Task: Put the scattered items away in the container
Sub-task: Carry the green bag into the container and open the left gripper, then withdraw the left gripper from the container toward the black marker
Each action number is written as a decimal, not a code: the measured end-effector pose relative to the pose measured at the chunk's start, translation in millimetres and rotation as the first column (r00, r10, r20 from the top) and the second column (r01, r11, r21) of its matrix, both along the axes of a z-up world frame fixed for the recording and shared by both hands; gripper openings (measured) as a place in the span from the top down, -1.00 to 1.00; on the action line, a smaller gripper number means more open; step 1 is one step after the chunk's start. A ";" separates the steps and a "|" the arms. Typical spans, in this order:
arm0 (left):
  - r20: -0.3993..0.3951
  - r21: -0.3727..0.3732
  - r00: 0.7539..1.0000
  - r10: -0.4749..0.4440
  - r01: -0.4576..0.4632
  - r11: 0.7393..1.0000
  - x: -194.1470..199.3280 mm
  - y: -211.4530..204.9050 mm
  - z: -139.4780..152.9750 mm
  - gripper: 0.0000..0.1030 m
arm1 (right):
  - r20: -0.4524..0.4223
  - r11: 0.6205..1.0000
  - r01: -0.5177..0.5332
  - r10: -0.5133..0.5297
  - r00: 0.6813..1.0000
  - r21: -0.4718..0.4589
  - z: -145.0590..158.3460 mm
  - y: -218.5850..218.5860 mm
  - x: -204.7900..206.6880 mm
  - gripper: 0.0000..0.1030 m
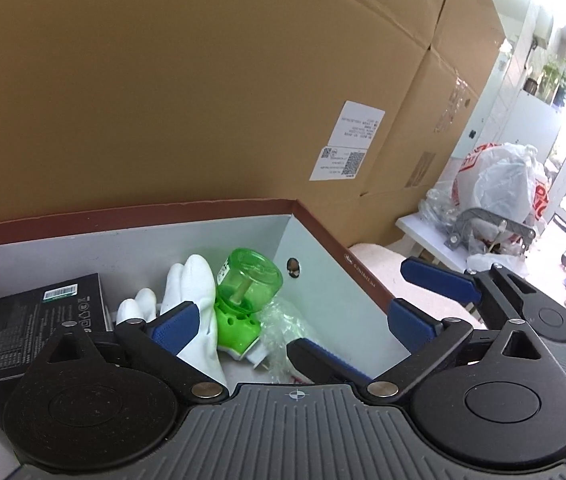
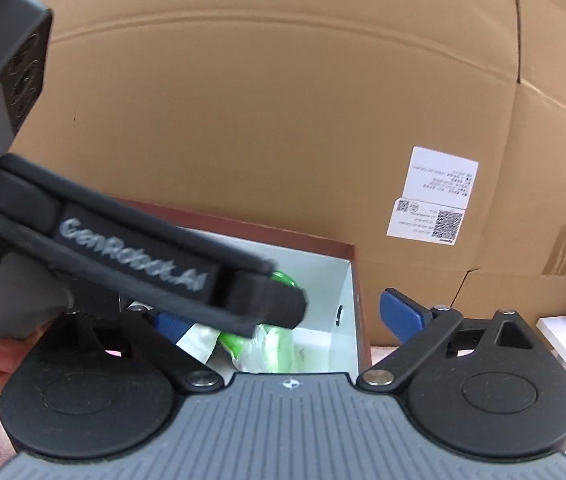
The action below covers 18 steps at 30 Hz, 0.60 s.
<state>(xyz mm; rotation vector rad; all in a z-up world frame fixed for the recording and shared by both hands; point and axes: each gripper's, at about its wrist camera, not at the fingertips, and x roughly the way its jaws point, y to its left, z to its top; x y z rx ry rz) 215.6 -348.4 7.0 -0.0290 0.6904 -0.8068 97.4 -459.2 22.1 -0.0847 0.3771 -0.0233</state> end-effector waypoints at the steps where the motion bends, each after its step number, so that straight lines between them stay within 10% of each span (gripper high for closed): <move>1: 0.000 0.004 1.000 0.000 0.000 1.000 -1.9 0.8 0.6 -1.00 | -0.002 1.000 0.003 -0.003 1.000 0.013 1.2 -0.5 -0.7 -0.95; 18: 0.032 -0.026 0.999 -0.011 0.012 1.000 -39.8 20.8 27.6 -1.00 | 0.026 1.000 0.005 -0.006 1.000 0.030 26.2 14.3 -32.3 -0.98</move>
